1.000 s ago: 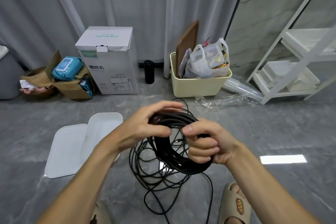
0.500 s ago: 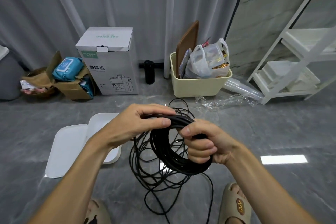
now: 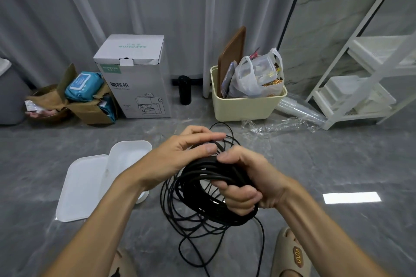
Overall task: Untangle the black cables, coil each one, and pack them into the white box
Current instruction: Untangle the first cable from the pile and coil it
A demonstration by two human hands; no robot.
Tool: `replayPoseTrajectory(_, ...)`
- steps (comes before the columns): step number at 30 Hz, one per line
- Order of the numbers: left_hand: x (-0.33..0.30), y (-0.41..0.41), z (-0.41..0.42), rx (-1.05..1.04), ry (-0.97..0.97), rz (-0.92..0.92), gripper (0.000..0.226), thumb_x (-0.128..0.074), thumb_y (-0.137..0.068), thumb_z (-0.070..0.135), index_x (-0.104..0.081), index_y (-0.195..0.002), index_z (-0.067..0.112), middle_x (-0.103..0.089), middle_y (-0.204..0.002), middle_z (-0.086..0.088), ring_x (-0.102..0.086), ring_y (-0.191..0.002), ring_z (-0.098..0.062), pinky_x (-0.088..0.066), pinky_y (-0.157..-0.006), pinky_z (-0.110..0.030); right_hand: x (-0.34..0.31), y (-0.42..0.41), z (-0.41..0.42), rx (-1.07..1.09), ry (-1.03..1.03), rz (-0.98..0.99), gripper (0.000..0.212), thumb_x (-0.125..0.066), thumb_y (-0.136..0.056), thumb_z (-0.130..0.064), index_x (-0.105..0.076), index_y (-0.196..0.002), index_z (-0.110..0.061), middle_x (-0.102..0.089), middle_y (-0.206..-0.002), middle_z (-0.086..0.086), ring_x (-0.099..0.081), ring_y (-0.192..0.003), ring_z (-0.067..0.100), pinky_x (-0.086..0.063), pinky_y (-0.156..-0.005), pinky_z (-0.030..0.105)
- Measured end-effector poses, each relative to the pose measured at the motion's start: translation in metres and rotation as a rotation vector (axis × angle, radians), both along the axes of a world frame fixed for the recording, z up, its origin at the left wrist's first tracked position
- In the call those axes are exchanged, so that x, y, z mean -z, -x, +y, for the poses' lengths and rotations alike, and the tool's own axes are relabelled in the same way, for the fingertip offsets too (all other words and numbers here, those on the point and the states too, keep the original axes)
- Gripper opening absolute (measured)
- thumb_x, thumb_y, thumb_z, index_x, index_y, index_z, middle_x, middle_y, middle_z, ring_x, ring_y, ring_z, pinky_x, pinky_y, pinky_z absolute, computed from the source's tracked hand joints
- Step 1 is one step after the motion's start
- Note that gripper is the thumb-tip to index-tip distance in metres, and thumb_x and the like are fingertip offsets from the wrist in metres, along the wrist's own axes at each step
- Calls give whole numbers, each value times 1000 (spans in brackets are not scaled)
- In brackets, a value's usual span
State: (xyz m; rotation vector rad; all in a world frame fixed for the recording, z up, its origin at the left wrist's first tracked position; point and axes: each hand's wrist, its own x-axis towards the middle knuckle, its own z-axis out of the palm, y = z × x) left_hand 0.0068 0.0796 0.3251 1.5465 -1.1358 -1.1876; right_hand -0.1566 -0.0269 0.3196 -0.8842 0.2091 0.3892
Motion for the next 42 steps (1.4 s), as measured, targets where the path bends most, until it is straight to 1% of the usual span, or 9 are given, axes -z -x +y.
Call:
replayPoseTrajectory(5,1,8,1,-98,11,-27,42,-46,-89,48,-64,-124,37,-63,-120,13,-56,-118,2,-41,-104,-19,3,-2,-1,86,-24,22,39,-44,-78,-49,-49,-68,-12,-31,-37,-7,-23,-27,4,-21,-38,11)
replayPoseTrajectory(8,-3,8,7,2,20,54,38,-59,-94,48,-58,-130,35,-70,-119,12,-60,-117,-1,-42,-97,-12,3,-4,-2,179,-43,39,38,-44,-73,-48,-49,-63,-12,-28,-35,-6,-21,-26,5,-20,-39,10)
replayPoseTrajectory(14,9,9,4,-47,37,-149,58,-75,-79,5,-59,-124,38,-71,-107,-3,-66,-102,-25,-53,-91,-39,5,-4,-3,180,-120,13,38,-33,-80,-43,-51,-63,-15,-31,-35,-8,-22,-26,3,-23,-39,10)
replayPoseTrajectory(17,15,13,0,-146,79,-299,50,-71,-75,24,-61,-118,49,-66,-105,10,-65,-98,-14,-50,-94,-43,6,-6,-3,148,-184,-3,36,-34,-80,-42,-50,-65,-13,-33,-35,-8,-16,-28,9,-23,-39,11)
replayPoseTrajectory(20,16,15,0,-114,125,-337,53,-68,-78,11,-65,-119,44,-63,-118,19,-61,-111,-4,-48,-101,-38,9,-4,-4,115,-219,-16,35,-37,-81,-42,-49,-66,-13,-35,-36,-8,-16,-29,10,-24,-40,11)
replayPoseTrajectory(27,12,20,0,-189,85,-268,21,-61,-73,17,-69,-83,35,-70,-76,2,-65,-76,-25,-52,-78,-52,6,-4,-4,142,-117,-16,47,-61,-82,-55,-49,-62,-15,-32,-34,-10,-25,-25,2,-25,-36,10)
replayPoseTrajectory(30,12,20,-3,-218,58,-170,16,-67,-75,10,-68,-82,25,-71,-73,2,-66,-71,-19,-53,-72,-38,0,-4,-2,250,5,41,52,-77,-73,-55,-46,-58,-15,-27,-33,-9,-22,-24,2,-23,-34,11)
replayPoseTrajectory(33,11,16,-4,-230,8,-91,28,-68,-79,-8,-58,-86,17,-61,-61,9,-49,-57,-11,-40,-56,-22,-5,-6,0,329,86,106,44,-68,-81,-41,-45,-55,-15,-24,-33,-8,-21,-24,3,-20,-34,13)
replayPoseTrajectory(42,6,16,-7,-266,-109,56,46,-64,-76,-15,-45,-101,20,-67,-77,1,-54,-63,-15,-43,-57,-27,-11,-5,-4,394,317,174,35,-76,-76,-23,-52,-53,-14,-29,-37,-4,-25,-29,8,-31,-40,21)
